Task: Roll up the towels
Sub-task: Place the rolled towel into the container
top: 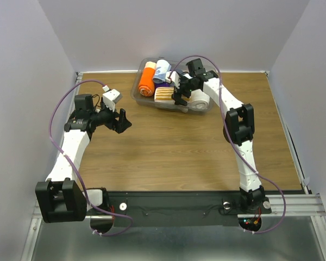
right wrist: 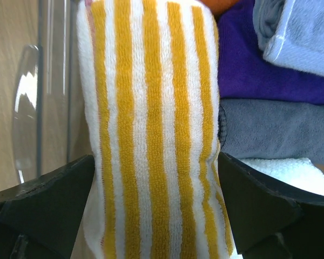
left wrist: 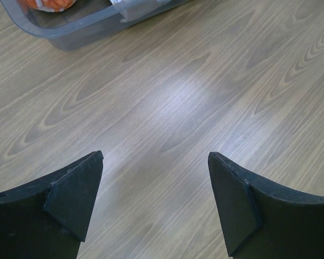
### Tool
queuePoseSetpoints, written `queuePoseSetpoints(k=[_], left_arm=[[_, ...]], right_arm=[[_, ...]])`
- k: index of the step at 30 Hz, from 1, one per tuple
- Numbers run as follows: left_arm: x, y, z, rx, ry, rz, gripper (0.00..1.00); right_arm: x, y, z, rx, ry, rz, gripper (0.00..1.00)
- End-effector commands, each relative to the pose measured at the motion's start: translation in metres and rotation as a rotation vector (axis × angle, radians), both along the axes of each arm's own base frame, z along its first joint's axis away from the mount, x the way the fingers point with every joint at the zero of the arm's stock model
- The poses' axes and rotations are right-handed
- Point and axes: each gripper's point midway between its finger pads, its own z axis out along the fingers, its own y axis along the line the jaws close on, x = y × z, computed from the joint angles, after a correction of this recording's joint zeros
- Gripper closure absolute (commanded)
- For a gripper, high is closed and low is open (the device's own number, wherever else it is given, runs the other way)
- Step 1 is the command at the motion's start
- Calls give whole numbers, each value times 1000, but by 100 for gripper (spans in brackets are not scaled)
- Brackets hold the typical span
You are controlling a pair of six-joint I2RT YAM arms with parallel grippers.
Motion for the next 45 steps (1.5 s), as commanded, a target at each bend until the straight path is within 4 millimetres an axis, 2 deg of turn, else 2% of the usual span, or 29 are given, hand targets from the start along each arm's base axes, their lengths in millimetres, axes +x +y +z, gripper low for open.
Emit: queuePoseSetpoints(k=[1,5,11,14,16,22,24,27,31,32,35,37,38,43,45], left_arm=[[-1,-5,11,-23,-26,-22,10],[-2,-5,10,-24,-23,-22,10],[-2,-6,9,-31,-21,-26,10],[-2,-6,10,-32,-22,-26,10],[-2,-6,9,-32,-20,-26,10],[-1,-5,10,-26,-25,-22,10],[-2,-5,9,-23,-25,-20,10],[-3,-5,7,-25,-19,-23,10],[-3,-4,7,-17,-22,-21,10],[-2,-4,8,-17,-24,-21,10],[-1,-4,8,-18,-24,-23,10],[-1,-4,8,-19,-21,-24,10],[0,-5,8,-23,-17,-25,10],[0,-3,12,-14,-31,-18,10],[0,-3,13,-11,-35,-16,10]], right_arm=[[-11,11,46,97,23,0,0],[-17,11,54,111,28,0,0],[-28,16,80,173,44,5,1],[-30,21,90,220,73,-4,12],[-27,23,95,244,101,-38,15],[-4,14,75,240,152,-170,21],[7,8,68,229,149,-220,29],[14,-2,58,233,182,-276,34],[6,-11,41,237,273,-318,42],[-3,-10,30,236,323,-316,43],[-16,-9,19,247,405,-319,43],[-19,-6,12,262,464,-345,45],[-19,-6,1,266,500,-356,46],[-22,-2,-9,294,571,-355,46],[-17,-2,4,306,539,-352,41]])
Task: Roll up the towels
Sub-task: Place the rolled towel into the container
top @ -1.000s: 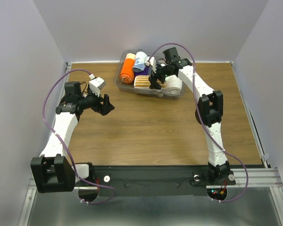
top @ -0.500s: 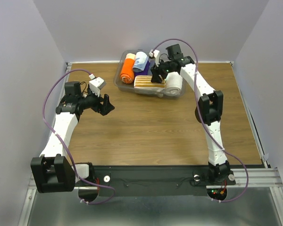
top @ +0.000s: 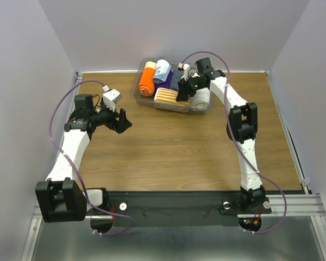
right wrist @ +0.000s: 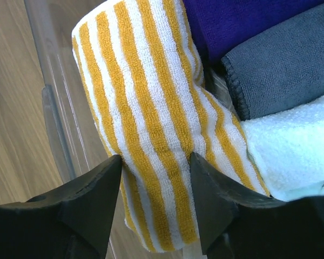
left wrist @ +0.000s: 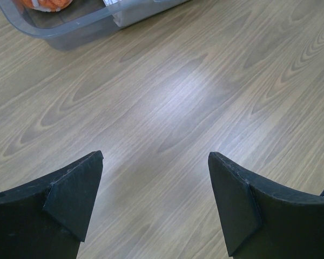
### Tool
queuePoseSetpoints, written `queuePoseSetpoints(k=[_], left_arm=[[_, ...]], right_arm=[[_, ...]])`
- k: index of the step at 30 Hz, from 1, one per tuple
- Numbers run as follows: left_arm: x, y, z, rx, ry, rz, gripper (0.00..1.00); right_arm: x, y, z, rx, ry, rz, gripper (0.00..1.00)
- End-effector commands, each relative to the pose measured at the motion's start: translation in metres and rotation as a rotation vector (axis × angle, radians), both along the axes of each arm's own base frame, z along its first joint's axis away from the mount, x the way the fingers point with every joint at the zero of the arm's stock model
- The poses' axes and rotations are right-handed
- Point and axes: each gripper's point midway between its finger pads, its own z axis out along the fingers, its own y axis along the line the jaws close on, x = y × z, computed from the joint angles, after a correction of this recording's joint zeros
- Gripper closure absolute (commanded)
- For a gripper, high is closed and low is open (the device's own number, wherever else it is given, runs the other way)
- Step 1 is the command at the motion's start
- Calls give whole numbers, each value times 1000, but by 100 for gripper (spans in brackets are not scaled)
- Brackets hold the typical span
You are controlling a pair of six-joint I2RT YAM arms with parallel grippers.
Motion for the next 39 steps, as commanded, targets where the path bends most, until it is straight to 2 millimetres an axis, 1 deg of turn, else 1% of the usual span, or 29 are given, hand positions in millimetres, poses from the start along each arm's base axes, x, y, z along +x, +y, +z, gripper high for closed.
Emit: queuePoseSetpoints(k=[1,2,3,4,7,8,10,11,14,15,17,19,20,21,22,23,24,25,26,27,28,29,30,32,33,34,36,38,39], left_arm=[[1,-2,14,-3,-42,-10,9],[1,-2,15,-5,-41,-9,9],[2,-2,18,-8,-45,-5,7],[2,-2,19,-10,-46,-4,7],[5,-1,29,-14,-63,4,2],[5,-1,33,-18,-66,11,1],[8,1,42,-10,-81,26,1],[9,2,44,4,-90,20,1],[15,8,55,20,-69,61,1],[15,9,56,17,-46,78,1],[20,11,70,2,-47,114,1],[23,12,79,8,-62,115,1],[21,12,79,11,-49,118,1],[25,16,83,22,-52,141,1],[27,18,84,27,-50,156,1],[30,22,84,39,-52,185,1],[30,24,85,43,-55,195,1],[29,25,85,37,-56,210,1],[29,25,85,37,-59,214,1],[28,23,84,39,-63,212,1],[24,22,80,44,-57,214,1],[23,25,76,54,-58,224,1],[20,11,73,72,-66,195,1],[11,5,58,101,-64,188,1],[7,-2,49,122,-54,187,1],[-1,-3,31,136,-21,188,1],[-17,-12,10,142,3,162,1],[-24,-11,4,149,-8,155,1],[-28,-8,-1,169,-12,158,1]], right_arm=[[-2,6,6,45,42,-4,40],[1,5,12,45,24,-7,38],[6,5,30,47,-24,-14,35],[9,3,38,45,-49,-17,29],[15,-1,70,52,-125,-34,19],[14,-4,91,62,-160,-45,13],[15,-9,113,71,-196,-75,6],[13,-16,136,95,-212,-109,0],[7,-28,163,123,-212,-171,0],[-1,-35,188,128,-248,-198,0],[-15,-50,212,127,-267,-262,0],[-22,-63,223,114,-264,-345,0],[-29,-68,213,111,-197,-405,0],[-41,-82,230,102,-225,-480,0],[-50,-87,229,101,-205,-514,0],[-63,-92,200,58,-140,-525,0],[-74,-97,198,49,-138,-544,0],[-90,-106,213,70,-157,-592,0],[-101,-109,206,62,-143,-602,0],[-112,-116,177,22,-90,-627,0],[-129,-121,184,50,-94,-650,0],[-139,-124,176,45,-79,-660,0],[-152,-128,143,14,-17,-671,0],[-174,-134,142,49,-16,-690,0],[-184,-137,130,49,13,-686,0],[-195,-143,105,18,56,-699,0],[-209,-151,101,24,44,-702,0],[-219,-157,88,19,54,-707,0],[-221,-161,88,21,47,-719,0]])
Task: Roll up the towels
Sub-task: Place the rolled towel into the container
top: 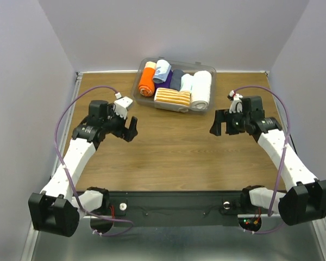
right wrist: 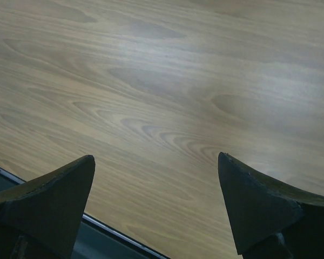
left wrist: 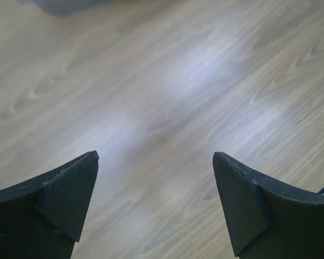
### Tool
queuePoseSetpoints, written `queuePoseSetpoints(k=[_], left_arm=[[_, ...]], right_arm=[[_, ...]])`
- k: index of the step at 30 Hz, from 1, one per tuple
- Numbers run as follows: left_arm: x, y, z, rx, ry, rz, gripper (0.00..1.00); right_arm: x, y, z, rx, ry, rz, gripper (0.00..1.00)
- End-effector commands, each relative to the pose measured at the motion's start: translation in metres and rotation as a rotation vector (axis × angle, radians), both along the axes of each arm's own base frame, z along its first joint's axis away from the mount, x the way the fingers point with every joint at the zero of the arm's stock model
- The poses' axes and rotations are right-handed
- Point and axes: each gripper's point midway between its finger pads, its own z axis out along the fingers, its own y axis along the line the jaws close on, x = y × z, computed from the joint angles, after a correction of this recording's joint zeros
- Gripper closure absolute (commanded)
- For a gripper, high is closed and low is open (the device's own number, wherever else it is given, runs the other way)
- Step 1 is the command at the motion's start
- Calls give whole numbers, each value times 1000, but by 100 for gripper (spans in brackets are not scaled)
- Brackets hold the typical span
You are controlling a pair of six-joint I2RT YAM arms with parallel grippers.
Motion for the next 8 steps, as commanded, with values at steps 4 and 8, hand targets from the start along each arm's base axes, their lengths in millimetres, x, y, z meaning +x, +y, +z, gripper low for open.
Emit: queuePoseSetpoints(k=[4,8], left_arm=[[-4,9,2,51,-69,38,1],[0,4,14,18,-63,40,1]], right_arm=[[-8,-11,10,47,-88,-42,0],[-3,-17,18,51,-107,-66,0]])
